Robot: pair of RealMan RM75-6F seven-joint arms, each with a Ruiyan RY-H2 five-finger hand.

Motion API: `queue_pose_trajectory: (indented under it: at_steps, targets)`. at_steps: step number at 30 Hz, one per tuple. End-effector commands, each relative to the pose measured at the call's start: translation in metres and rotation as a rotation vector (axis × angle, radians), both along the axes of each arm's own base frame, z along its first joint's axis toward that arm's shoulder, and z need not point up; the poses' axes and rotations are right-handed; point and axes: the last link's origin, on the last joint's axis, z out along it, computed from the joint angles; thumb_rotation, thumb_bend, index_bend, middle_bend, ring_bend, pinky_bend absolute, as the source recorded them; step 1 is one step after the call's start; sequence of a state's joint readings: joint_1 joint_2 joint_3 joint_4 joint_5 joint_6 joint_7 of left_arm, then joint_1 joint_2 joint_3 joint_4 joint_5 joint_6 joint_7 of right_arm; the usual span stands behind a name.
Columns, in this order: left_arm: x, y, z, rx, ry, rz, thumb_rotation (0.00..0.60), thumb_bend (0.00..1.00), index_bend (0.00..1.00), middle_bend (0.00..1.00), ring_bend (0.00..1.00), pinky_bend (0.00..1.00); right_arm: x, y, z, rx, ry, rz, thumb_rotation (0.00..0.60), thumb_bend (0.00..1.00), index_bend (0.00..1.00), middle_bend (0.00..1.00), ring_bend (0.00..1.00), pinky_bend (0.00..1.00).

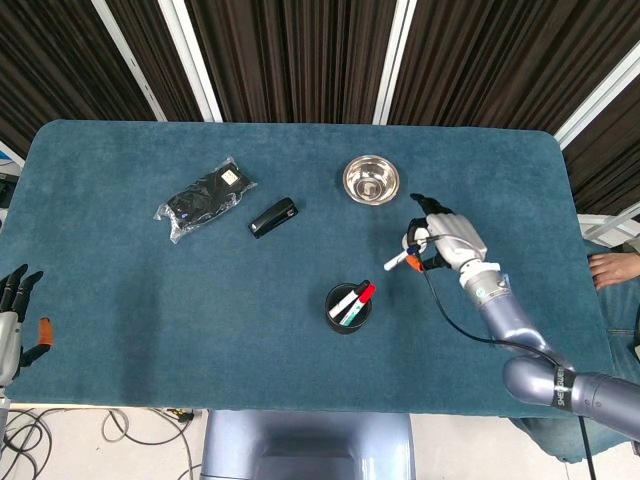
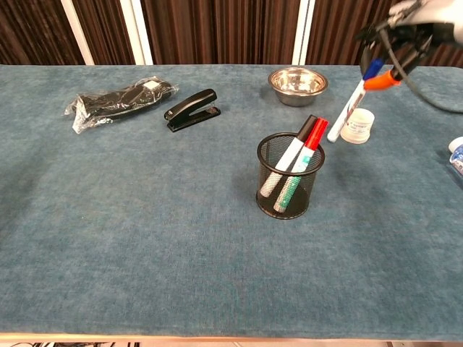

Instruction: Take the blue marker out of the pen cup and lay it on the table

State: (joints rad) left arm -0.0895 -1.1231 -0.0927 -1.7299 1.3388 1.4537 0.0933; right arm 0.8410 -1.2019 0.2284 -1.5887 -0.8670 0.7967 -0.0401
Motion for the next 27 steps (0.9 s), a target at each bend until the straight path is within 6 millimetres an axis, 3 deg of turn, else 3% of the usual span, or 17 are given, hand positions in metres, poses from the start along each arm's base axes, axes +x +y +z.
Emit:
queue_pose_trajectory:
  at_steps: [1,11,13,15,20,27]
  targets:
    - [0.0,0.0,0.0,-0.001,0.001,0.002,0.6,0.56,0.09,0.0,0.0,0.0,-0.001,0.003,-0.01,0.013,0.006,0.0,0.6,0.4,0.62,0.0,0.0,0.16]
    - [0.0,0.0,0.0,-0.002,-0.002,0.002,0.6,0.56,0.09,0.0,0.0,0.0,0.002,0.005,-0.028,0.039,-0.014,-0.039,0.6,0.36,0.62,0.0,0.0,0.16]
    - [0.0,0.001,0.0,-0.004,0.001,0.002,0.6,0.56,0.09,0.0,0.0,0.0,0.001,0.005,-0.029,0.048,-0.005,-0.051,0.6,0.3,0.56,0.0,0.0,0.16]
    - [0.0,0.001,0.0,-0.002,-0.001,0.003,0.6,0.56,0.09,0.0,0.0,0.0,-0.001,0.007,-0.029,0.078,-0.009,-0.084,0.6,0.25,0.43,0.0,0.0,0.16]
    - [-0.001,0.0,-0.001,-0.006,-0.001,0.006,0.6,0.56,0.09,0.0,0.0,0.0,-0.001,0.009,-0.023,0.115,0.011,-0.104,0.6,0.21,0.23,0.0,0.0,0.16]
    - [-0.001,0.0,-0.001,-0.004,0.003,0.007,0.6,0.56,0.09,0.0,0.0,0.0,0.004,0.011,-0.005,0.088,-0.005,-0.099,0.6,0.21,0.19,0.0,0.0,0.16]
